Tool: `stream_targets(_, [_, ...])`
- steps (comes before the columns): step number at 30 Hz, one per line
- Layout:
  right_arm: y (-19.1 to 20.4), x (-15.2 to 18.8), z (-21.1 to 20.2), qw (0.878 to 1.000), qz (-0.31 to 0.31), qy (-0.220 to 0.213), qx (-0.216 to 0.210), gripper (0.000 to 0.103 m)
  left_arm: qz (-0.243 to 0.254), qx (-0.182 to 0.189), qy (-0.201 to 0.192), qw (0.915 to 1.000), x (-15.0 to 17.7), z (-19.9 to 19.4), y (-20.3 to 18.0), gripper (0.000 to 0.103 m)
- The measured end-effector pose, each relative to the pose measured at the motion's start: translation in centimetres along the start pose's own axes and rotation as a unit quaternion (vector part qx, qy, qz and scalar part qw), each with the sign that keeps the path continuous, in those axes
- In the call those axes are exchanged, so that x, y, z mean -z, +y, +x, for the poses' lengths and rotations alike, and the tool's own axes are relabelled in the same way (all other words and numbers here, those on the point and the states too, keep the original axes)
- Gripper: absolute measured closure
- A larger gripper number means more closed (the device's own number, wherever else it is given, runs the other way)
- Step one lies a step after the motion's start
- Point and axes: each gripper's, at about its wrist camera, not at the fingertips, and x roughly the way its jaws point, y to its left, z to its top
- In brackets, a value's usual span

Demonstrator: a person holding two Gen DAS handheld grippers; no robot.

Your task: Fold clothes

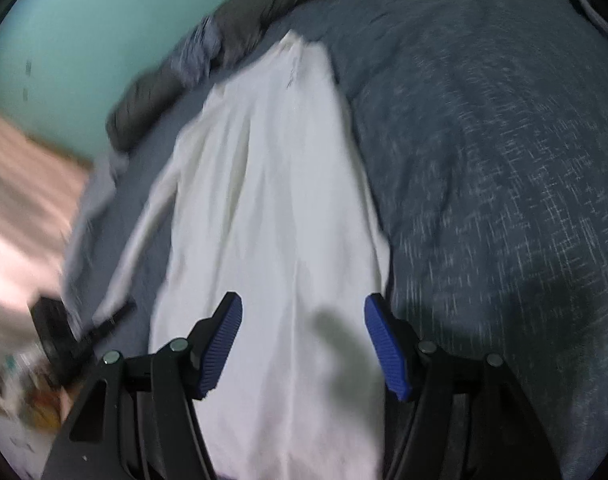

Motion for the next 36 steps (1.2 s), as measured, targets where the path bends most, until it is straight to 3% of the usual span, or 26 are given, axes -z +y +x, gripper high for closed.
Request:
stream_targets(6, [1.6,1.9,-0.5,0.997,-0.044,0.041,0.042,0.038,0.012,0.001,-0.014,0.9998,-0.2,-0.4,-1.0,0.075])
stream_targets(9, [2.2,2.9,0.4,0.993,-0.07,0.069,0.066,0.043,0.009,0.003,-0.012,0.9999,-0.1,-0.1,-0.7,0.073])
stream_targets(12, [2.7,3.8,1.4,0.988,-0.095,0.081,0.087,0.058,0.005,0.003,-0.01,0.9999,0.1,0.1,-0.4,0.072])
stream_targets(16, [2.3,4.5,1.1,0.987,-0.104,0.074,0.098,0.087,0.001,0.004,-0.012,0.9999,0.0,0.0,0.1,0.072])
stream_targets(19, [1.5,4.4,0.0,0.989,-0.098,0.06,0.097,0.099,0.0,0.006,-0.012,0.9999,-0.1,0.1,0.3,0.072])
stream_targets(25, [0.2,3.3,-2.7,0.994,-0.07,0.033,0.075,0.099,-0.003,0.013,-0.01,0.9999,-0.1,0.2,0.4,0.072])
stream_targets(28, [0.2,2.8,-3.0,0.993,-0.072,0.021,0.089,0.1,-0.003,0.013,-0.01,0.9999,-0.1,0.2,0.4,0.072])
stream_targets(36, [-5.2,-0.8,-5.8,0.992,-0.023,-0.014,0.123,0.101,-0.007,0.009,-0.003,0.9999,0.0,0.4,0.9,0.072])
